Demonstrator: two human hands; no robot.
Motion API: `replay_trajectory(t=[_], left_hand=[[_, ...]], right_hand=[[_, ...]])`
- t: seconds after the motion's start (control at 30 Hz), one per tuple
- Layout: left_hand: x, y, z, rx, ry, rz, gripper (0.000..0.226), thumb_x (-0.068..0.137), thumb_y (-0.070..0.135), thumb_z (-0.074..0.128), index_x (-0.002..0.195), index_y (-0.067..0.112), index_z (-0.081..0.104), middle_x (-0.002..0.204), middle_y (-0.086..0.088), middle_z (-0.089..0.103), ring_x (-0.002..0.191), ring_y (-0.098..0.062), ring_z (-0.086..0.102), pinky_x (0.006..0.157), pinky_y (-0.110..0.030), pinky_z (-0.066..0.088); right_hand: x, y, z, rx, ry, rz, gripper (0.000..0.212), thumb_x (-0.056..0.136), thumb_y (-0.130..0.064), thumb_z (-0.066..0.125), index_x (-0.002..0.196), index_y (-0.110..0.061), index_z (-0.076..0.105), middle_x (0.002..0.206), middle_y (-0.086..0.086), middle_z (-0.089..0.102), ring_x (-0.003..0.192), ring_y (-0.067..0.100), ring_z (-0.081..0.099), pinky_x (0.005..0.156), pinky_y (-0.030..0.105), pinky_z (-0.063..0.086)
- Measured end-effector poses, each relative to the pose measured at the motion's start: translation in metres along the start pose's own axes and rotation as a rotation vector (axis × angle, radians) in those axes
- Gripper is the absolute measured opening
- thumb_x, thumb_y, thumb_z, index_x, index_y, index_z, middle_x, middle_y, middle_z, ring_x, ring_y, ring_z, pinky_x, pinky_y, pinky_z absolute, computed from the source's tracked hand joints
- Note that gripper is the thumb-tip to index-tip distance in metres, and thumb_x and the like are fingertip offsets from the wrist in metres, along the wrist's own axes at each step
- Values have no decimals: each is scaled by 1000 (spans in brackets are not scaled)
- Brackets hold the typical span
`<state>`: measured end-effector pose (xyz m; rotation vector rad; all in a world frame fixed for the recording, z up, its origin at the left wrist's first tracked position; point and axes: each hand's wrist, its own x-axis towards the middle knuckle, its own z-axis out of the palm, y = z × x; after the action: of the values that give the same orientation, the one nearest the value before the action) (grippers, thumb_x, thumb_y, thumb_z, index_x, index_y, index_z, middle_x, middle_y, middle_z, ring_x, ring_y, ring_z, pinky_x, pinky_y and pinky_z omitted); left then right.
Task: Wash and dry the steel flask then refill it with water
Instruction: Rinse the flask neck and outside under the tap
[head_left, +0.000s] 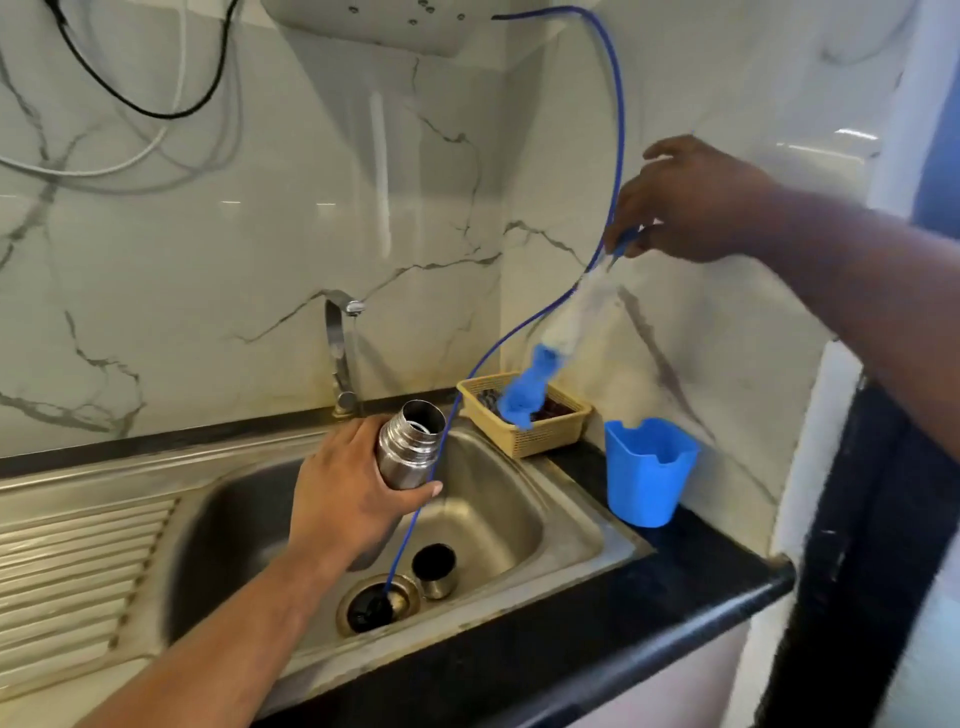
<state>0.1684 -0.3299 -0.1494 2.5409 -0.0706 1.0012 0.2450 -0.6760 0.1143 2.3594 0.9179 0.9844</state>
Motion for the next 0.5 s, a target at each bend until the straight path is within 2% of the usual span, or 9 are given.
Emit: replay_trajectory(t=[0.03, 0.1, 0.23, 0.33, 0.5], left_hand=[[3, 3, 2, 9, -17, -7, 78, 55, 74, 81, 116, 31, 57, 104, 10, 62, 98, -19, 61, 82, -38, 50], [8, 8, 7, 12, -62, -21, 77, 55, 78, 78, 113, 32, 57, 102, 10, 62, 97, -19, 62, 82, -40, 51], [19, 23, 18, -5, -99, -45, 77, 54, 80, 74, 112, 33, 57, 100, 12, 61, 95, -18, 61, 80, -40, 51], [22, 33, 29, -16, -102, -79, 76, 54, 80, 75, 111, 33, 56, 98, 12, 60, 96, -19, 62, 80, -41, 51], [7, 28, 43, -36, -145, -78, 81, 53, 84, 72, 117, 39, 54, 107, 15, 64, 102, -15, 63, 91, -46, 49]], right_hand=[[-2, 13, -7, 49, -12, -6, 25, 82, -12, 80, 97, -32, 81, 98, -10, 75, 86, 24, 63, 96, 38, 38], [-7, 34, -20, 124, -47, -10, 29, 79, -8, 84, 95, -32, 80, 89, -17, 68, 82, 17, 53, 84, 30, 36], [-16, 60, -37, 142, -142, 34, 35, 83, -12, 82, 91, -45, 73, 90, -19, 68, 86, 13, 56, 85, 33, 42], [-21, 69, -40, 104, -165, 19, 33, 81, -10, 82, 90, -41, 77, 92, -18, 72, 82, 11, 56, 82, 31, 40], [-26, 71, -30, 4, -230, -20, 32, 81, -12, 81, 91, -41, 78, 91, -21, 73, 80, 13, 61, 78, 27, 39]])
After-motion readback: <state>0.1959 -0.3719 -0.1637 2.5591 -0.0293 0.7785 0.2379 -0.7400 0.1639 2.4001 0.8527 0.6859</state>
